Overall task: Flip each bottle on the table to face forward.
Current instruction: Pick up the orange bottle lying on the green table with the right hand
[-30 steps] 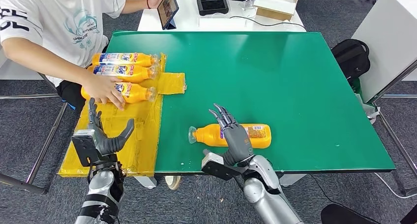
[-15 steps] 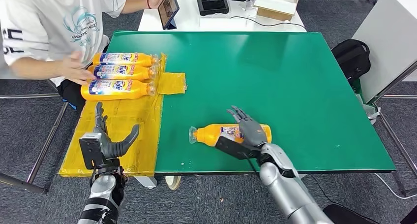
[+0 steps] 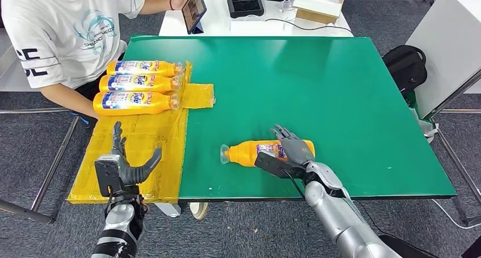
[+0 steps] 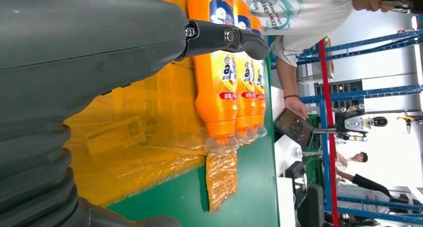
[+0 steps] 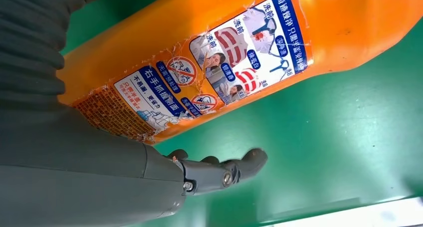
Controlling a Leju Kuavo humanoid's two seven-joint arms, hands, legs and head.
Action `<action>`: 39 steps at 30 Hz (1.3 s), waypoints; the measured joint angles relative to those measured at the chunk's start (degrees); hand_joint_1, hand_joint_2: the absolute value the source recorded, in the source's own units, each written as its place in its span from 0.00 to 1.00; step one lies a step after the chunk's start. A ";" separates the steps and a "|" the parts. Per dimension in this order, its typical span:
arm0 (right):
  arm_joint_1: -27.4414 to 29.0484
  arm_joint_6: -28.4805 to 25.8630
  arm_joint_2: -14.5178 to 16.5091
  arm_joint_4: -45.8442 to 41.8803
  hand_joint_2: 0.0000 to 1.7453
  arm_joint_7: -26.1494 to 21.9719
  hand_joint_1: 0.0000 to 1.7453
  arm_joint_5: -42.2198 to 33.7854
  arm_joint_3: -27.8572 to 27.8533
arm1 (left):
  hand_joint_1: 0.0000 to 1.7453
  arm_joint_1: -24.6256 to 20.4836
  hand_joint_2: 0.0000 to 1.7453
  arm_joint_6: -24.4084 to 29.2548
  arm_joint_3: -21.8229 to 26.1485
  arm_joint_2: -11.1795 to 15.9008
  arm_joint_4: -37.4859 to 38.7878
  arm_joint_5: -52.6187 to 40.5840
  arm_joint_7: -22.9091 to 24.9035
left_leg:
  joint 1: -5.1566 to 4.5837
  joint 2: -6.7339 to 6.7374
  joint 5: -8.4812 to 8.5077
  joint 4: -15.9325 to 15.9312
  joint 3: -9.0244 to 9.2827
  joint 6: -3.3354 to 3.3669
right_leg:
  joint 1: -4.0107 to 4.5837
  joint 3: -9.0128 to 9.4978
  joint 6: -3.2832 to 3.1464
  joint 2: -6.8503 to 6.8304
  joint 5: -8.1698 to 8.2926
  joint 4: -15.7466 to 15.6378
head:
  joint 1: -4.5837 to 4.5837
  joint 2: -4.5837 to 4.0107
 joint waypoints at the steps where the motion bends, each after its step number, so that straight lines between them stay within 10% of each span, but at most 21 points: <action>1: -0.32 0.27 -0.02 0.45 1.00 0.01 0.00 -0.09 0.02 | 0.00 0.00 1.00 0.01 0.06 0.00 0.10 0.03 0.05 | 0.00 0.00 0.00 0.00 0.00 0.00 | 0.00 0.00 0.00 0.00 0.00 0.00 | 0.01 0.00; 26: -11.95 10.53 -1.62 13.08 1.00 2.84 0.00 -1.37 5.70 | 0.00 -1.32 1.00 -1.59 1.42 0.00 3.32 3.97 1.72 | 0.00 0.00 0.03 0.01 0.10 0.02 | 0.00 0.08 0.04 0.00 0.03 0.00 | 0.02 0.00; 27: -12.41 11.15 -1.81 13.63 1.00 2.94 0.04 -1.57 6.17 | 0.00 -1.48 1.00 -1.71 1.47 0.00 3.59 4.30 1.77 | 0.00 0.00 0.03 0.01 0.10 0.02 | 0.00 0.09 0.04 0.00 0.03 0.00 | 0.02 0.00; 31: -14.23 13.33 -2.64 16.11 1.00 3.19 0.88 -2.38 8.38 | 0.00 -2.17 1.00 -2.10 1.70 0.00 4.91 5.38 2.01 | 0.00 -0.01 0.04 0.01 0.14 0.03 | 0.00 0.13 0.04 0.00 0.03 -0.01 | 0.02 0.00; 39: -16.29 14.73 -3.38 19.40 1.00 2.11 1.00 -5.27 11.87 | 0.00 -3.64 1.00 -2.48 1.80 0.00 7.39 6.23 2.14 | 0.00 0.00 0.03 0.01 0.34 0.03 | 0.00 0.31 0.04 0.00 0.03 -0.02 | 0.01 0.00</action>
